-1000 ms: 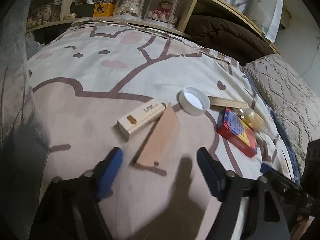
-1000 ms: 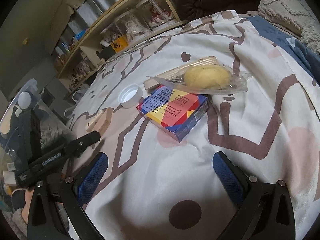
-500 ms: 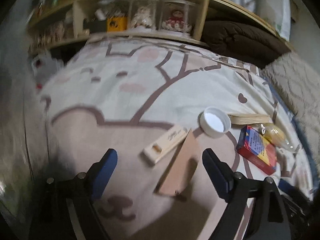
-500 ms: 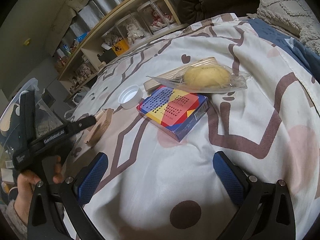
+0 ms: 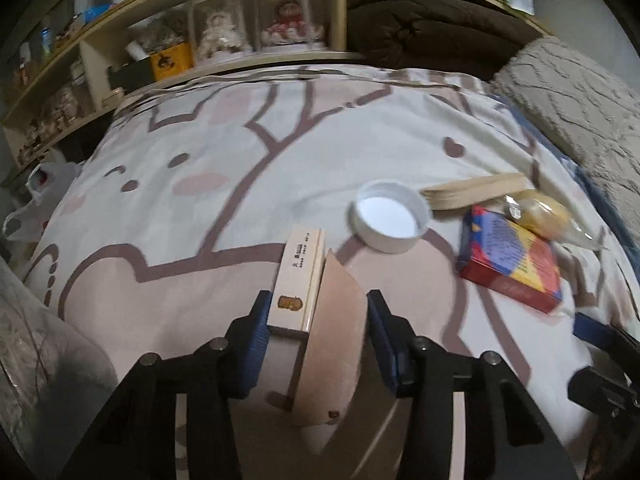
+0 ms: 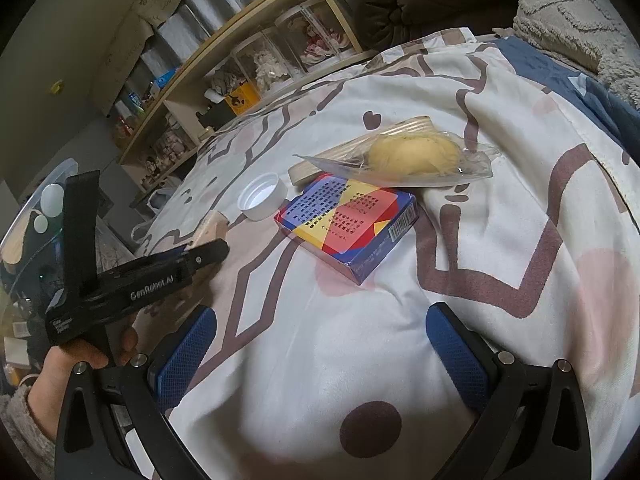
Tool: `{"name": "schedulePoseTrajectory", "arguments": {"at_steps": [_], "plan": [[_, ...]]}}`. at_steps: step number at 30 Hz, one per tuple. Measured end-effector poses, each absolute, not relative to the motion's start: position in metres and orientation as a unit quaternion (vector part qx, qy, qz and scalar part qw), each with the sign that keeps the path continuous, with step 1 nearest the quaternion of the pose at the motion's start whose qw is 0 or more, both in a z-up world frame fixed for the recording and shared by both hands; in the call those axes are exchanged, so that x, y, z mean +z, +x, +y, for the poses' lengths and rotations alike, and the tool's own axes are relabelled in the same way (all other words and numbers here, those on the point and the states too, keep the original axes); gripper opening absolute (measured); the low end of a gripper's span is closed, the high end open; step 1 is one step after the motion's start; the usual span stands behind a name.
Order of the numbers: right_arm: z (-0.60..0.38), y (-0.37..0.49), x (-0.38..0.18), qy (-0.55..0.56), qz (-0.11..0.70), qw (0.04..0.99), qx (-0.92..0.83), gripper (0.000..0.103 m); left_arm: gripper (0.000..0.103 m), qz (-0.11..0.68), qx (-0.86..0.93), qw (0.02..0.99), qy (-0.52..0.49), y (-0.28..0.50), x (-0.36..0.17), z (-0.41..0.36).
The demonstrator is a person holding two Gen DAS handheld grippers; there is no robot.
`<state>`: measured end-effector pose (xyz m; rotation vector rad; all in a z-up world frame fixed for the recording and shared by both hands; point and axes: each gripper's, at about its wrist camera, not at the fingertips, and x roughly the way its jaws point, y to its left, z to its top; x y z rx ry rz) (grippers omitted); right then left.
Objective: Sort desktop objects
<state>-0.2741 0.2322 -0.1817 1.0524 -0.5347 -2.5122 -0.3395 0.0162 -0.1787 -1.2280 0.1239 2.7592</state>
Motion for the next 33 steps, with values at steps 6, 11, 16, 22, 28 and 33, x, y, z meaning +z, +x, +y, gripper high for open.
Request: {"name": "schedulePoseTrajectory", "arguments": {"at_steps": [6, 11, 16, 22, 28, 33], "plan": [[0.235, -0.272, -0.179, 0.368, -0.201, 0.183, -0.889, 0.103, 0.046, 0.054, 0.900, 0.106, -0.420, -0.313, -0.181, 0.033], [0.237, -0.269, -0.178, 0.366, -0.209, 0.185, -0.888, 0.103, 0.046, 0.078, 0.887, 0.177, -0.419, -0.273, -0.179, 0.051], [0.239, -0.265, -0.177, 0.364, -0.212, 0.186, -0.887, 0.103, 0.046, 0.099, 0.863, 0.261, -0.422, -0.234, -0.177, 0.069], [0.234, -0.252, -0.174, 0.377, -0.193, 0.178, -0.888, 0.103, 0.047, 0.118, 0.830, 0.330, -0.433, -0.194, -0.173, 0.091], [0.238, -0.228, -0.160, 0.404, -0.196, 0.162, -0.879, 0.103, 0.048, 0.123, 0.807, 0.366, -0.446, -0.151, -0.175, 0.108], [0.237, -0.200, -0.146, 0.443, -0.141, 0.142, -0.874, 0.103, 0.054, 0.086, 0.802, 0.368, -0.463, -0.134, -0.174, 0.108]]}}
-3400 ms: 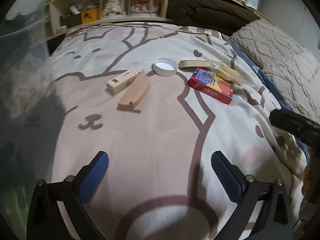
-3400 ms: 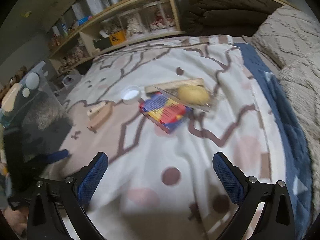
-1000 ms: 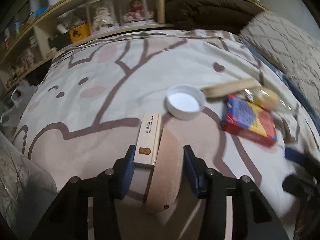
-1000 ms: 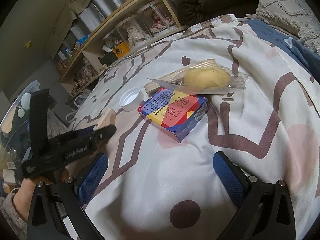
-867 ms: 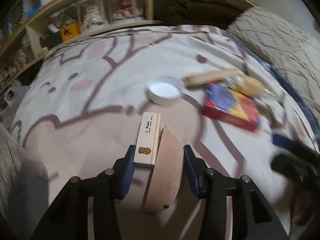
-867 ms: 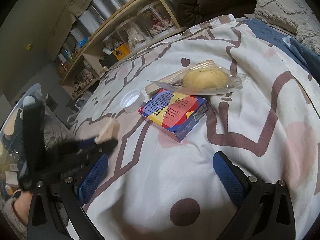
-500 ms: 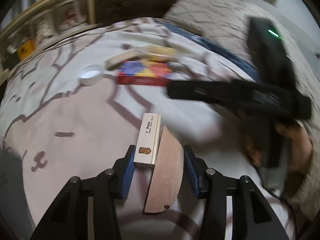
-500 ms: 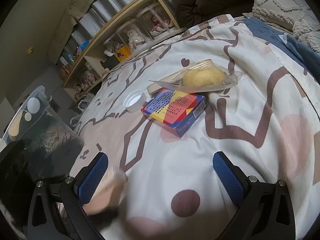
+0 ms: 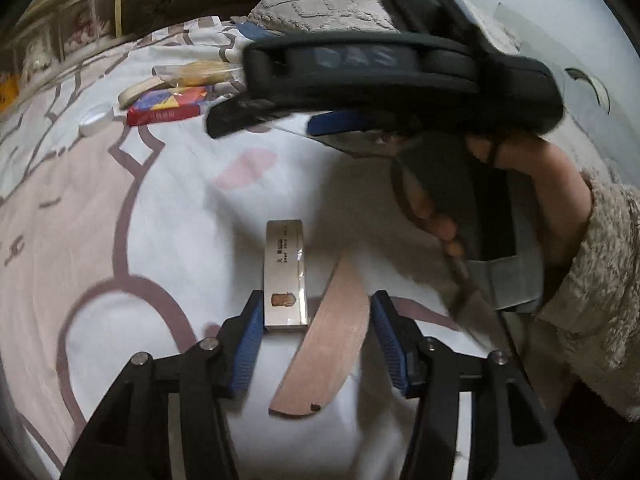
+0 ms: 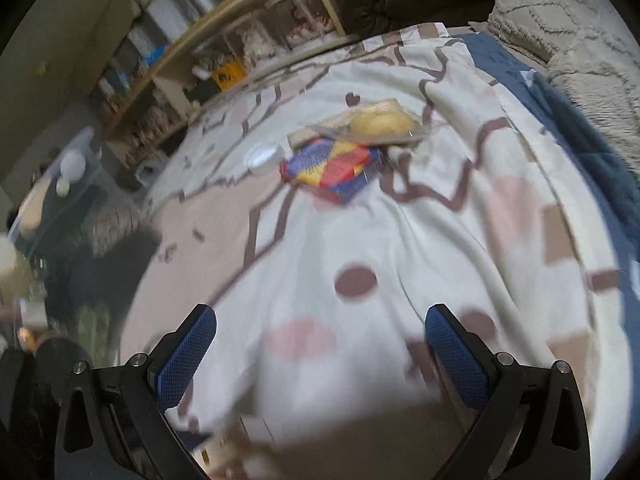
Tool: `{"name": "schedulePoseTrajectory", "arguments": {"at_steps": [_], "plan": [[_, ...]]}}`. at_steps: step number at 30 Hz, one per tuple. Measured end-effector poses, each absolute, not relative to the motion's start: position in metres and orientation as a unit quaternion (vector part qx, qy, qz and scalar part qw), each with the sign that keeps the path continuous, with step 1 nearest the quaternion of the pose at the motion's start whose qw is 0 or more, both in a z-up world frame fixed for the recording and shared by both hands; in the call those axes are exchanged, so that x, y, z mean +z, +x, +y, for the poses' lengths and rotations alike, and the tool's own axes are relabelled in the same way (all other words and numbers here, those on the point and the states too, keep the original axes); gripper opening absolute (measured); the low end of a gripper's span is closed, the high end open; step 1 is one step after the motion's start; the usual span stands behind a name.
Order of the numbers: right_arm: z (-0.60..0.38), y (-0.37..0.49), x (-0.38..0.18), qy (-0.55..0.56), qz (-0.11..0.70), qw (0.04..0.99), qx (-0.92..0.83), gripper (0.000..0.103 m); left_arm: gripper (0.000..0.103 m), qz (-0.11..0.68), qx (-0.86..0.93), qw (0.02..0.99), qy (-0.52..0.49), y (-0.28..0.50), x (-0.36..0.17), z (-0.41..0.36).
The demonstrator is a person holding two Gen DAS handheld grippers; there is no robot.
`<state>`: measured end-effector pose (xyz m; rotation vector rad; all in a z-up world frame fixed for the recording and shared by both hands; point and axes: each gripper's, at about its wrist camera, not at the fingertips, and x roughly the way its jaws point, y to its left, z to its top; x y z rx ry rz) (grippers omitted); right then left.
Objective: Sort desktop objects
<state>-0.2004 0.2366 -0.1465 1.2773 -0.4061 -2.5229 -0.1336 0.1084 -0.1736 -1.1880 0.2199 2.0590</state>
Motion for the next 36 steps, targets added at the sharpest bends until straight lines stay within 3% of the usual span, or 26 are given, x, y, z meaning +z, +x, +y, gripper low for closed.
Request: {"name": "schedulePoseTrajectory", "arguments": {"at_steps": [5, 14, 21, 28, 30, 36], "plan": [[0.233, -0.170, -0.134, 0.467, -0.097, 0.144, -0.867, 0.103, 0.054, 0.082, 0.796, 0.370, -0.472, -0.119, -0.166, 0.112], [0.233, -0.115, -0.092, 0.478, -0.119, 0.144, -0.859, 0.103, 0.054, 0.088, 0.791, 0.354, -0.491, -0.094, -0.159, 0.098], [0.250, -0.094, -0.115, 0.530, -0.192, 0.102, -0.819, 0.103, 0.054, 0.069, 0.798, 0.333, -0.498, -0.088, -0.155, 0.092], [0.251, -0.102, -0.123, 0.528, -0.198, 0.096, -0.820, 0.103, 0.054, 0.077, 0.800, 0.311, -0.508, -0.088, -0.160, 0.088], [0.249, -0.104, -0.126, 0.531, -0.195, 0.097, -0.819, 0.103, 0.046, 0.077, 0.798, 0.303, -0.515, -0.089, -0.164, 0.087], [0.242, -0.109, -0.127, 0.529, -0.187, 0.109, -0.820, 0.103, 0.045, 0.091, 0.798, 0.299, -0.516, -0.088, -0.168, 0.089]]}}
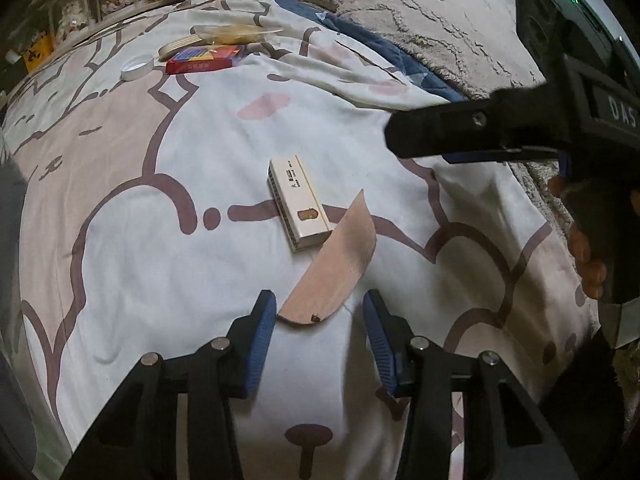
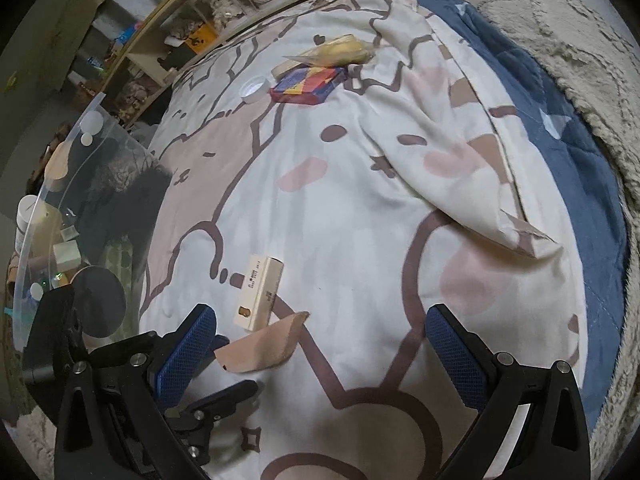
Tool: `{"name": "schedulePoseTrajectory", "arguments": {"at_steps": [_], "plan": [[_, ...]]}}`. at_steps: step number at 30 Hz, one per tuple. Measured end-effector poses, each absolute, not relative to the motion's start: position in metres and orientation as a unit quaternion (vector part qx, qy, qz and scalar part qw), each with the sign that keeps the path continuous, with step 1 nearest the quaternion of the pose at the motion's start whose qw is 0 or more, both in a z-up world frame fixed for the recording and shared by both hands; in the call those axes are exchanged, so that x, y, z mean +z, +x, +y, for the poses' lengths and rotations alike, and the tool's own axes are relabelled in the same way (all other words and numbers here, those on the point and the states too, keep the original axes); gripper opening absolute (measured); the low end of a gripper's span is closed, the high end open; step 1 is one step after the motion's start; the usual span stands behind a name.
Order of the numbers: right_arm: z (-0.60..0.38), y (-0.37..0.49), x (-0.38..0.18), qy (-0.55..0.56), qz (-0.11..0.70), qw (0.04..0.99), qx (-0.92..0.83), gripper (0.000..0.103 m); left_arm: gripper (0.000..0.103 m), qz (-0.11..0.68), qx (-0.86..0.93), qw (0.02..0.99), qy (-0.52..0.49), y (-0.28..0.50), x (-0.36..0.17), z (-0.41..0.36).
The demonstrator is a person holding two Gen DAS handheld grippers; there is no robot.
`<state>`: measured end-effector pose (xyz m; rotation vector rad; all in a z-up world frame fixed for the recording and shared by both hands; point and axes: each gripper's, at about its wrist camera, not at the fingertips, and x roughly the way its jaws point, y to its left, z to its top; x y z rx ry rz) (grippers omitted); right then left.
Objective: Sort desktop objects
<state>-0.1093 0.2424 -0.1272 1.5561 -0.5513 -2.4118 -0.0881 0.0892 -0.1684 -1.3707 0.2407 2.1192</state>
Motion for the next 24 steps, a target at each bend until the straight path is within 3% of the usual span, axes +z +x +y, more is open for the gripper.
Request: {"name": "schedulePoseTrajectory", "arguments": {"at_steps": [4, 6, 12, 24], "plan": [[0.237, -0.111, -0.128, 0.529, -0.183, 0.114, -0.821, 0.103, 0.045, 0.099, 0.799, 0.296, -0.513, -0.087, -0.169, 0.092], [0.234, -0.112, -0.130, 0.530, -0.176, 0.116, -0.821, 0.103, 0.035, 0.110, 0.802, 0.291, -0.511, -0.086, -0.169, 0.092], [0.219, -0.112, -0.133, 0.535, -0.131, 0.117, -0.826, 0.103, 0.028, 0.122, 0.791, 0.281, -0.529, -0.082, -0.167, 0.088], [0.184, -0.116, -0.146, 0.524, -0.080, 0.144, -0.835, 0.103, 0.028, 0.085, 0.751, 0.230, -0.613, -0.068, -0.168, 0.042]]}}
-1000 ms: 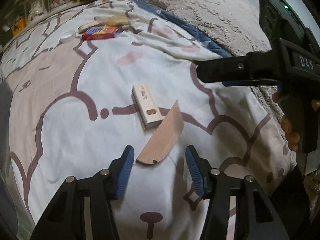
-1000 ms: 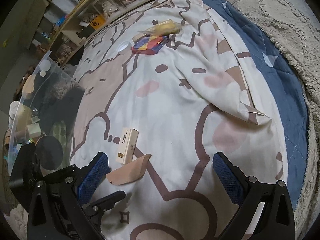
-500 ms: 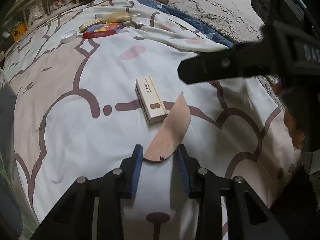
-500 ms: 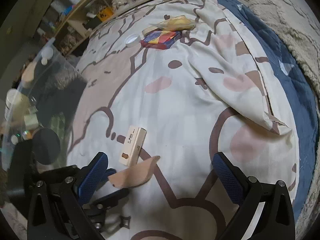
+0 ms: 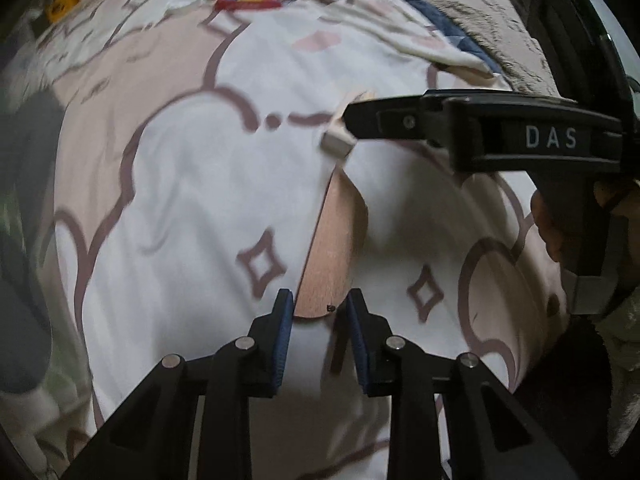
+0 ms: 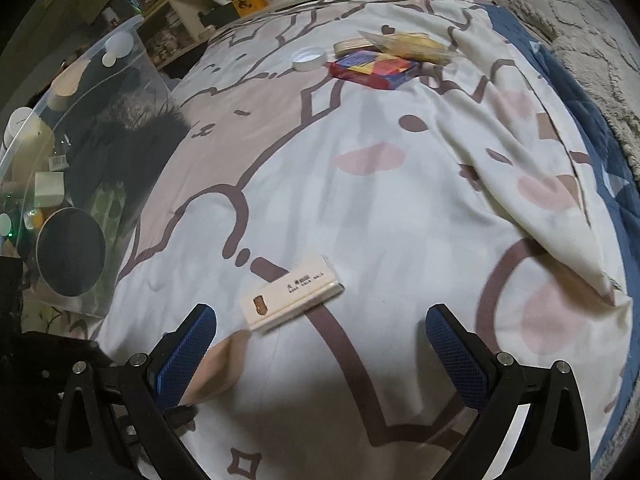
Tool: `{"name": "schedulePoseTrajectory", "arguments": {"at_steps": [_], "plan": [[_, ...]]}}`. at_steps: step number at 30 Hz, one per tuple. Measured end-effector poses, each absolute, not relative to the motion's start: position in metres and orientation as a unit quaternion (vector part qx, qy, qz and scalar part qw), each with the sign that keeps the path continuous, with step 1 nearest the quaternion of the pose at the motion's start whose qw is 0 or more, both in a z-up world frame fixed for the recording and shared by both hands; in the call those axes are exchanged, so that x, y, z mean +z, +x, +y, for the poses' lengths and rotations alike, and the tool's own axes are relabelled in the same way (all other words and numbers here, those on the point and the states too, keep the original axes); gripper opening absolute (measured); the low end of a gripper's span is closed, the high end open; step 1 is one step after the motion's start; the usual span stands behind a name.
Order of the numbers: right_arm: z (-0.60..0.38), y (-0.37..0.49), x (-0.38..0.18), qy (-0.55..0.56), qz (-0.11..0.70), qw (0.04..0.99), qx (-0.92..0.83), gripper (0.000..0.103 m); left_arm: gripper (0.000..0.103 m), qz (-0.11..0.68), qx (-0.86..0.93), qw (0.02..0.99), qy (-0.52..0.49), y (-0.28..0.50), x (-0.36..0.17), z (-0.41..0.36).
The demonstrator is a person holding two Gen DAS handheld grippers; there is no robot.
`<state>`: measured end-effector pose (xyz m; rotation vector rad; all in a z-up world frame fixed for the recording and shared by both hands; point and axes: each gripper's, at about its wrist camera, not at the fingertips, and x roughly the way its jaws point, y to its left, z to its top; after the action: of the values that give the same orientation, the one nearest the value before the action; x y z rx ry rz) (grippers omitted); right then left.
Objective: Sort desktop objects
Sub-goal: 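Move the right tool to the cream block and close on it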
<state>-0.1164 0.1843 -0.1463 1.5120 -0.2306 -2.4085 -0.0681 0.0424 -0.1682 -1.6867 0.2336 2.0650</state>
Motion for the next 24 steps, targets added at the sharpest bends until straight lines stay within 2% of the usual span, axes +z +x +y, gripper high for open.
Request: {"name": "schedulePoseTrajectory", "arguments": {"at_steps": [4, 6, 8, 14, 16, 20, 24], "plan": [[0.183, -0.119, -0.155, 0.534, -0.069, 0.129, -0.833, 0.103, 0.032, 0.076, 0.756, 0.198, -0.619, -0.072, -0.169, 0.030], [0.184, -0.121, -0.157, 0.535, -0.065, 0.124, -0.833, 0.103, 0.045, 0.090, 0.763, 0.181, -0.614, -0.076, -0.169, 0.029], [0.183, -0.122, -0.158, 0.534, -0.064, 0.124, -0.834, 0.103, 0.051, 0.107, 0.770, 0.164, -0.608, -0.079, -0.171, 0.029], [0.186, -0.122, -0.155, 0.539, -0.038, 0.104, -0.835, 0.103, 0.059, 0.133, 0.791, 0.131, -0.583, -0.087, -0.174, 0.033], [0.191, -0.122, -0.155, 0.543, -0.034, 0.091, -0.834, 0.103, 0.060, 0.129, 0.797, 0.123, -0.578, -0.091, -0.174, 0.032], [0.206, -0.122, -0.154, 0.549, -0.038, 0.067, -0.832, 0.103, 0.071, 0.113, 0.805, 0.103, -0.573, -0.102, -0.174, 0.027], [0.222, -0.123, -0.152, 0.552, -0.043, 0.040, -0.832, 0.103, 0.077, 0.102, 0.803, 0.110, -0.577, -0.101, -0.172, 0.023]]}}
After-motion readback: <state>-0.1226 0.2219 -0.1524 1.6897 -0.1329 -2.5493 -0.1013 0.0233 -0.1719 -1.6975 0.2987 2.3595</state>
